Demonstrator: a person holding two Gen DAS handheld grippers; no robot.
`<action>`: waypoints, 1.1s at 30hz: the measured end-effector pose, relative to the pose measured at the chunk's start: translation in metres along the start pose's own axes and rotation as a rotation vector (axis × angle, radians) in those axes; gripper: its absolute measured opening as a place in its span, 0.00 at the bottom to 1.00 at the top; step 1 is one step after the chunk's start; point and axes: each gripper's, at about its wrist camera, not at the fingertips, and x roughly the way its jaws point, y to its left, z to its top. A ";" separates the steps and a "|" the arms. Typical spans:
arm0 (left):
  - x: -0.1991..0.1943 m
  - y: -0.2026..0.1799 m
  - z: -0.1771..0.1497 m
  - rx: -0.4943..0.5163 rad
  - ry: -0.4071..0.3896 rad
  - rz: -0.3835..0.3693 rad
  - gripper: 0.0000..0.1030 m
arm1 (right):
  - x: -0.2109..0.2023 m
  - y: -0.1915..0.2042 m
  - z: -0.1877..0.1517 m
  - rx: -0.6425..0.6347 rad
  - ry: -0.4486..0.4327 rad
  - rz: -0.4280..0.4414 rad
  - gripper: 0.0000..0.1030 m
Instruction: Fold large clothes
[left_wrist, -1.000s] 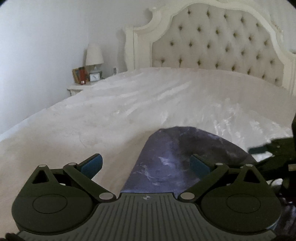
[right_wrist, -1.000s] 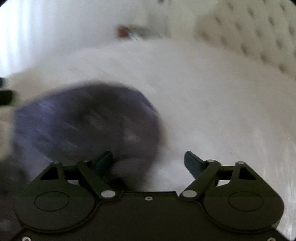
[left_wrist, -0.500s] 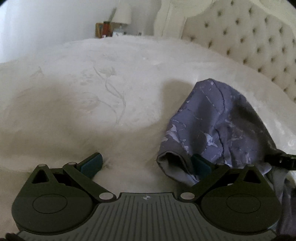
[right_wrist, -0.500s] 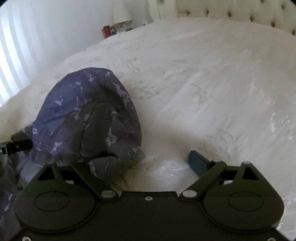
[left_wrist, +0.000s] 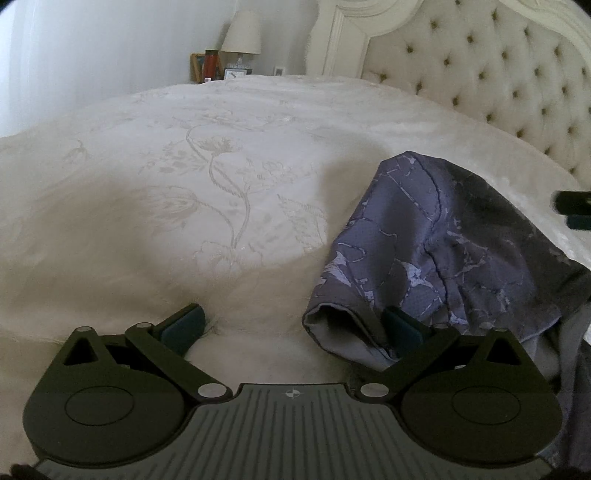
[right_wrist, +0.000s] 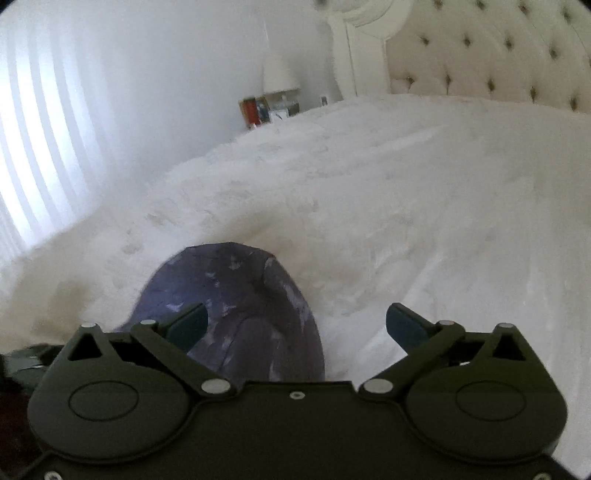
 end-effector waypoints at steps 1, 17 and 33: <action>0.000 0.000 0.000 -0.001 0.000 -0.001 1.00 | 0.010 0.005 0.005 -0.010 0.027 -0.029 0.99; -0.001 -0.004 0.008 0.035 0.046 0.017 1.00 | 0.032 0.043 0.012 -0.120 0.135 -0.042 0.12; -0.186 0.017 -0.005 -0.095 0.079 -0.134 1.00 | -0.187 0.129 -0.071 -0.521 -0.242 0.130 0.08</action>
